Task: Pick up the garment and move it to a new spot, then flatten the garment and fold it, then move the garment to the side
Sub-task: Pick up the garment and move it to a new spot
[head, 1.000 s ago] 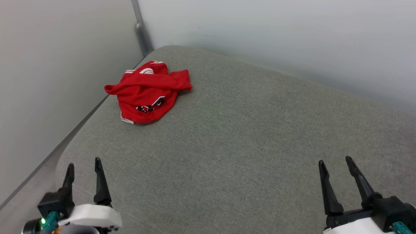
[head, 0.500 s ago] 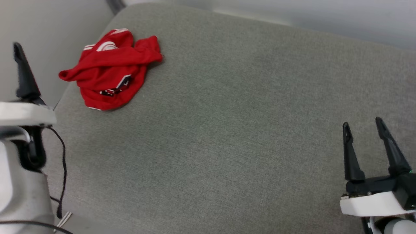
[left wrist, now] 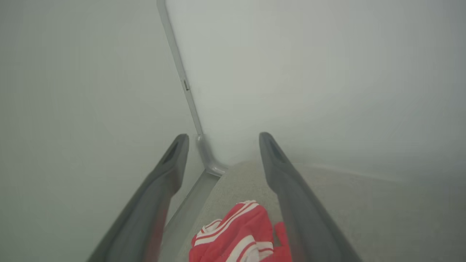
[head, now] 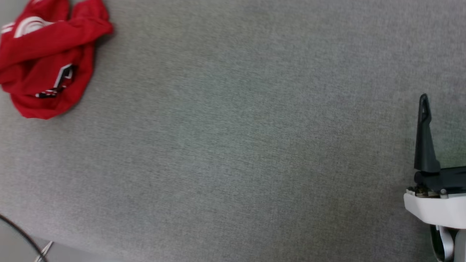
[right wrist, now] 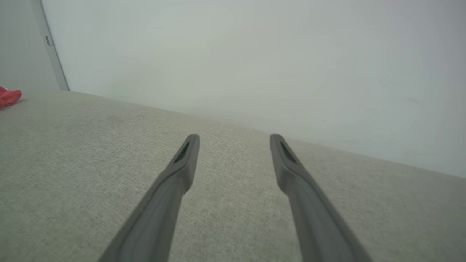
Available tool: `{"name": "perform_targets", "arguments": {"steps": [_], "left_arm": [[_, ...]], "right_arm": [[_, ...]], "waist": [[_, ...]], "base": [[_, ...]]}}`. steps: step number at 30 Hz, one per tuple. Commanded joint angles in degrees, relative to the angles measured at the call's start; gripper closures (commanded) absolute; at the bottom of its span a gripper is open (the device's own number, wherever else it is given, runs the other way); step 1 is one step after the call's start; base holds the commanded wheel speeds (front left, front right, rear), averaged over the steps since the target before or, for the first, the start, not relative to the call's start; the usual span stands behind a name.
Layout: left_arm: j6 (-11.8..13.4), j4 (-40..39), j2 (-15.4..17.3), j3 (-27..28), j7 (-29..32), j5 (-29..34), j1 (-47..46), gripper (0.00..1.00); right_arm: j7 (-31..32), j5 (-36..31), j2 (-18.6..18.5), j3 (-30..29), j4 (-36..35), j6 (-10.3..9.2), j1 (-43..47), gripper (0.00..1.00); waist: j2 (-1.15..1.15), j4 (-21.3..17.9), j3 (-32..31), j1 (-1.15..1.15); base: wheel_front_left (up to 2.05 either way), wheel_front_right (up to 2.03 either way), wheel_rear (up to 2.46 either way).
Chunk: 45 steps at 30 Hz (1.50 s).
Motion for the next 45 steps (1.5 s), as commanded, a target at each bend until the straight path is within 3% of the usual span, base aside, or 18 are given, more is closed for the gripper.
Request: {"name": "perform_targets", "arguments": {"steps": [1,9,14,19,26,27,28,29,37,45], "left_arm": [[0.04,0.68,2.21,-1.83,2.96,-2.68,-0.90,0.00],[0.02,3.11,11.54,-12.09,22.61,-19.64,-1.05,0.00],[0.01,3.88,15.11,-16.55,32.73,-28.91,1.33,0.00],[0.01,5.42,16.14,-19.73,40.39,-35.62,3.39,0.00],[0.00,7.87,13.84,-24.79,42.85,-37.83,4.01,0.00],[0.00,8.11,13.46,-25.51,42.54,-37.76,3.81,0.33],[0.00,8.33,13.27,-26.29,42.40,-37.62,3.61,0.93],[0.00,8.46,13.20,-27.00,42.36,-37.53,3.54,1.00],[0.01,7.76,17.93,-28.96,36.65,-36.60,0.05,1.00],[0.01,-0.44,22.58,-32.97,32.61,-34.88,-4.12,1.00]], "right_arm": [[-0.14,-0.27,0.02,-0.02,-0.93,-0.04,-0.94,0.00],[-0.14,-1.02,0.01,1.00,-3.09,-0.04,-2.70,0.00],[-0.14,-1.59,0.01,1.03,-3.86,-0.04,-2.70,0.00],[-0.14,-2.10,0.02,0.62,-4.51,-0.04,-2.69,0.00],[-0.14,-2.55,0.02,0.34,-3.90,-0.04,-3.17,0.00],[-0.14,-2.55,0.02,0.45,-3.77,-0.04,-3.25,0.00],[-0.13,-2.57,0.02,0.58,-3.62,-0.04,-3.31,0.00],[-0.13,-2.53,0.02,0.69,-3.44,-0.04,-3.28,0.00],[-0.14,-1.27,0.02,1.35,-2.16,-0.04,-3.23,0.00],[-0.14,1.48,0.02,2.59,0.13,-0.04,-2.78,0.00]], "waist": [[0.00,-1.43,2.29,-0.01],[0.00,-2.82,5.20,-0.01],[0.00,-4.03,6.86,-0.01],[0.00,-4.89,8.64,-0.01],[0.00,-5.16,10.09,-0.01],[0.00,-5.20,10.08,-0.01],[0.00,-5.24,10.02,-0.01],[0.00,-5.27,9.86,-0.01],[0.00,-5.56,6.11,-0.01],[0.00,-6.45,-0.26,-0.01]], "base": [[0.00,0.00,0.00],[0.00,0.00,0.00],[0.00,0.00,0.00],[0.00,0.00,0.00],[0.00,0.00,0.00],[0.00,0.00,0.00],[0.00,0.00,0.00],[0.00,0.00,0.00],[0.00,0.00,0.00],[0.00,0.00,0.00]]}}
